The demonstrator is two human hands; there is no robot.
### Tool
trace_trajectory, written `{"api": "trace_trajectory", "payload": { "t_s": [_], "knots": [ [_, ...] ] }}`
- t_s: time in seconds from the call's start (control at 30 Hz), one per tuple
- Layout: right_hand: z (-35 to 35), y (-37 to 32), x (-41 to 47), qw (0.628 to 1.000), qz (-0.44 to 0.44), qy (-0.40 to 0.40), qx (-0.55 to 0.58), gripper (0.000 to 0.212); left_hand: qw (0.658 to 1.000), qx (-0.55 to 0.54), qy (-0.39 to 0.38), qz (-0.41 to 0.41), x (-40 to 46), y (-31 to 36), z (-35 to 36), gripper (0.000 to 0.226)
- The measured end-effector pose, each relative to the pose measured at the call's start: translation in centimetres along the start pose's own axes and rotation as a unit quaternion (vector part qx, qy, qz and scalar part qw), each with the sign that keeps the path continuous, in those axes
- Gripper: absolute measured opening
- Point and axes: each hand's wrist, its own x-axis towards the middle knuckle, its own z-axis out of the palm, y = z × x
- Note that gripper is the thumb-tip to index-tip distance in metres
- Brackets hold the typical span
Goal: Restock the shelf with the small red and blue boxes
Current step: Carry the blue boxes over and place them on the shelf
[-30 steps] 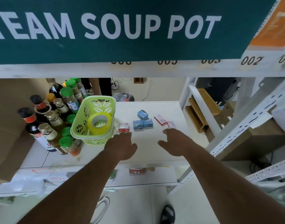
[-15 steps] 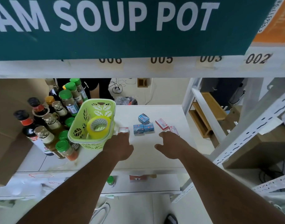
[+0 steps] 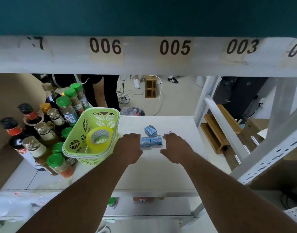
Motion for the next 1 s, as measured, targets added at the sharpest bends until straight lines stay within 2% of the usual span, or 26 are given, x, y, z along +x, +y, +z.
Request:
{"api": "trace_trajectory", "payload": {
  "t_s": [0.13,0.3,0.47,0.6,0.7,0.83,1.0],
  "knots": [
    [1.1,0.8,2.5,1.0,0.003,0.013,-0.012,0.053,0.999,0.039,0.019,0.011,2.4,0.0,1.6,0.053],
    [2.5,0.9,5.3,1.0,-0.008,0.009,-0.01,0.053,0.993,0.098,0.055,0.025,4.7,0.2,3.0,0.029],
    [3.7,0.9,6.8,0.999,-0.03,0.014,-0.04,0.036,0.987,0.15,0.044,0.043,5.8,0.3,3.8,0.024],
    [4.1,1.0,6.7,0.997,-0.039,0.027,-0.059,0.035,0.986,0.157,0.036,0.04,5.6,0.5,3.9,0.028],
    [4.3,0.9,6.3,0.998,-0.024,0.029,-0.051,0.037,0.991,0.129,0.035,0.03,5.2,0.3,4.0,0.028],
    [4.1,0.7,5.7,0.999,-0.02,0.025,-0.034,0.042,0.999,0.029,0.016,0.009,4.4,-0.1,3.5,0.023],
    [2.2,0.6,4.0,0.999,-0.007,0.043,-0.012,0.041,0.997,-0.078,-0.004,0.002,2.9,-1.0,1.8,0.029]
  ]
}}
